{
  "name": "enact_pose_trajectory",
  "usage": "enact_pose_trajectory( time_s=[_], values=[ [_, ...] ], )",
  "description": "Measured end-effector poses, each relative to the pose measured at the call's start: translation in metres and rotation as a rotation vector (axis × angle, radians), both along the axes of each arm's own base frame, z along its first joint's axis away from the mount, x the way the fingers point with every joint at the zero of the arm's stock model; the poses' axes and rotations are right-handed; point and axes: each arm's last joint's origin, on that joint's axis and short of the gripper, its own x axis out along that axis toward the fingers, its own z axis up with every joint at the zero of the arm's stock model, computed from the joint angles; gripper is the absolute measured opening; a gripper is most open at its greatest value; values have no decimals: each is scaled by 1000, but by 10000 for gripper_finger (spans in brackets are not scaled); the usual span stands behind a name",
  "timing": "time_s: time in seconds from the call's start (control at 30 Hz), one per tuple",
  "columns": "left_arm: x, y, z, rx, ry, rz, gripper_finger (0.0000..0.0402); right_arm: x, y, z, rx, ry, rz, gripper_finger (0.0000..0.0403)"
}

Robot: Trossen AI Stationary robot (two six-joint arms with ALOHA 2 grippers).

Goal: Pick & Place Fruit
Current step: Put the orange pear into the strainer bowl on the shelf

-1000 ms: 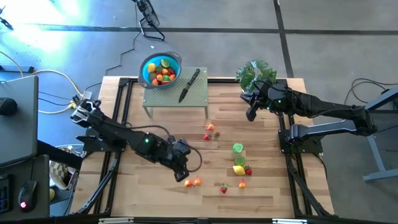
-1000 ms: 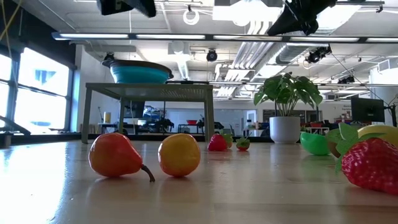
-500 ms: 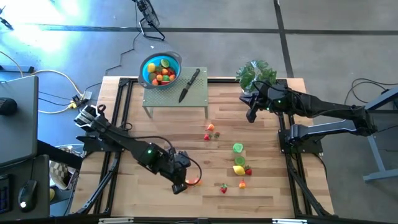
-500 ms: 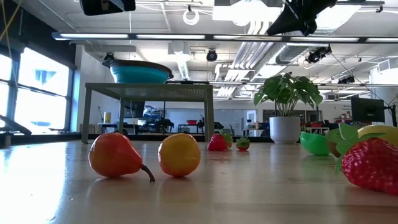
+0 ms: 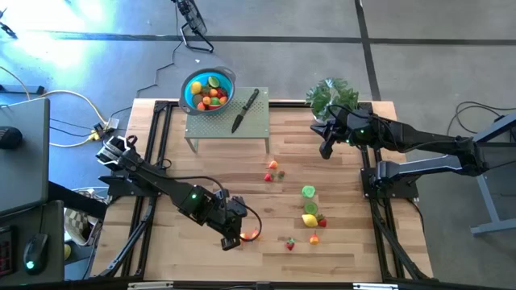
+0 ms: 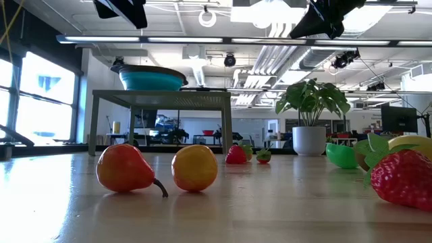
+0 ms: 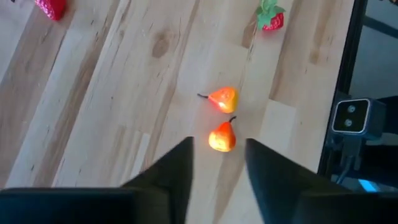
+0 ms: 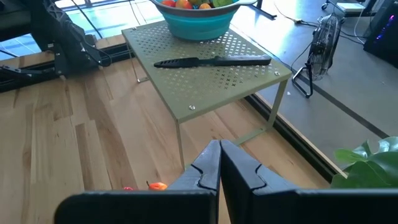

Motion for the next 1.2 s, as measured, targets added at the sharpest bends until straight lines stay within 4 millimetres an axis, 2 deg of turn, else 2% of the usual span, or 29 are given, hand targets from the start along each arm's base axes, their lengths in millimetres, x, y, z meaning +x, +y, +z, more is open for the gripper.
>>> enact_pose_trajectory(
  time_s=[0.2,0.37,0.53,0.97,1.2],
  values=[
    [5,-3,-8,-2,11,-9,239,0,0,0,0,0,0,2],
    [10,-6,-11,-13,-5,-11,280,0,0,0,1,5,0,2],
    [18,-10,-17,-28,-31,14,284,0,0,-1,2,11,0,2],
    [35,-24,-71,-59,142,-41,284,-1,0,-2,-1,25,3,2],
    [43,-30,-91,-71,168,-50,284,-1,0,-2,-2,26,3,2]
  ],
)
